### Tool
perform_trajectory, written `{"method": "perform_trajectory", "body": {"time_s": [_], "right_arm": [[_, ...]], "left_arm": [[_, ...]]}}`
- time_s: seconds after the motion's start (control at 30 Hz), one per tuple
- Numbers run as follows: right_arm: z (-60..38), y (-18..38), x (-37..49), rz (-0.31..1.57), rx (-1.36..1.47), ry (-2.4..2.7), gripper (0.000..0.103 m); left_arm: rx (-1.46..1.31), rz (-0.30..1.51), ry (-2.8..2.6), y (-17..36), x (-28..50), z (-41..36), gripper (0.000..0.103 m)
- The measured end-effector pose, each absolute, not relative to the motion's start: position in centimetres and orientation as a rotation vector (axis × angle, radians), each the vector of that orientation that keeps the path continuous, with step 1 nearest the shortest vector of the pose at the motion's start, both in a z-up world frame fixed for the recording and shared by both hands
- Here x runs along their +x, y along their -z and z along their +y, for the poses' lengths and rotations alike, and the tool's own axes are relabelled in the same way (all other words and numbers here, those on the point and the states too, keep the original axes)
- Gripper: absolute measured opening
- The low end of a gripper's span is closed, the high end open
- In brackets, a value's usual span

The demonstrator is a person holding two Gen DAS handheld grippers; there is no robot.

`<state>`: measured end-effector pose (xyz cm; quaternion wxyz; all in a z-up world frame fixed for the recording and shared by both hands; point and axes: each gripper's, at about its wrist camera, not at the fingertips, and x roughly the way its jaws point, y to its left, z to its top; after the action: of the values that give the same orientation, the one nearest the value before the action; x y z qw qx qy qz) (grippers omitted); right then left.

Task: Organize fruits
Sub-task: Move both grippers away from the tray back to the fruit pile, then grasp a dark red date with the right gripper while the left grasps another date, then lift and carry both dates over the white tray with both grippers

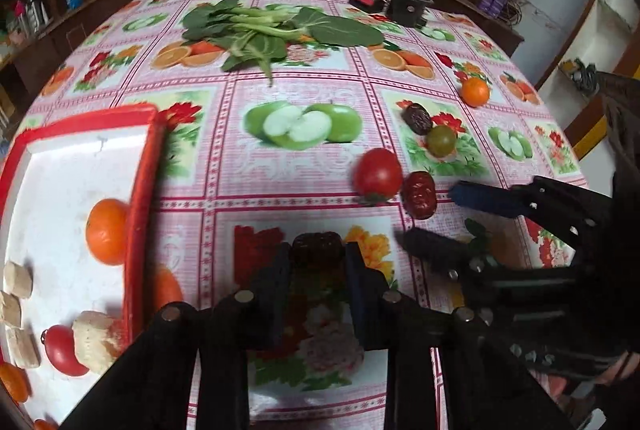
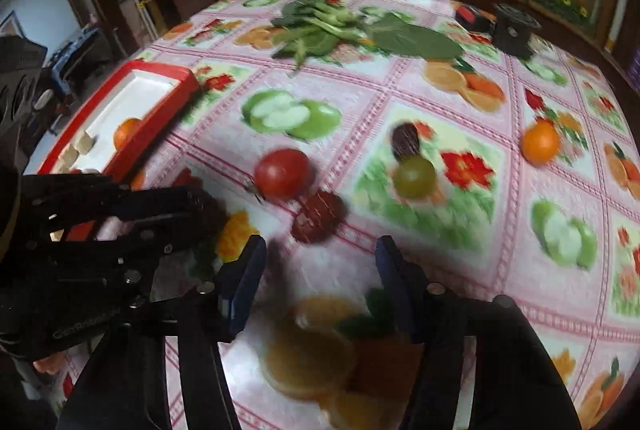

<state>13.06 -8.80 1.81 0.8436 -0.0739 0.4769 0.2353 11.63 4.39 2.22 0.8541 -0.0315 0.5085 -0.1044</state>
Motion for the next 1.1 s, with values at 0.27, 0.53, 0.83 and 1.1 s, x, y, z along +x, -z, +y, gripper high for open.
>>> {"method": "perform_trajectory", "body": {"time_s": [0.27, 0.53, 0.83, 1.1], "right_arm": [[-7.5, -1.7, 13.5, 0.991, -0.239, -0.488, 0.03], [-8.7, -2.0, 13.0, 1.008, -0.163, -0.494, 0.026], [-10.0, -3.0, 10.1, 0.997, -0.134, -0.493, 0.026], [-10.6, -3.2, 7.2, 1.0, -0.107, -0.46, 0.026]], "left_arm": [[-0.051, 1.069, 0.228, -2.1, 11.4, 4.8, 0.029], [-0.08, 1.054, 0.239, -2.2, 10.7, 4.8, 0.029], [-0.119, 1.061, 0.268, -2.5, 7.9, 4.0, 0.029], [-0.144, 1.06, 0.278, -2.8, 5.2, 4.0, 0.029]]}}
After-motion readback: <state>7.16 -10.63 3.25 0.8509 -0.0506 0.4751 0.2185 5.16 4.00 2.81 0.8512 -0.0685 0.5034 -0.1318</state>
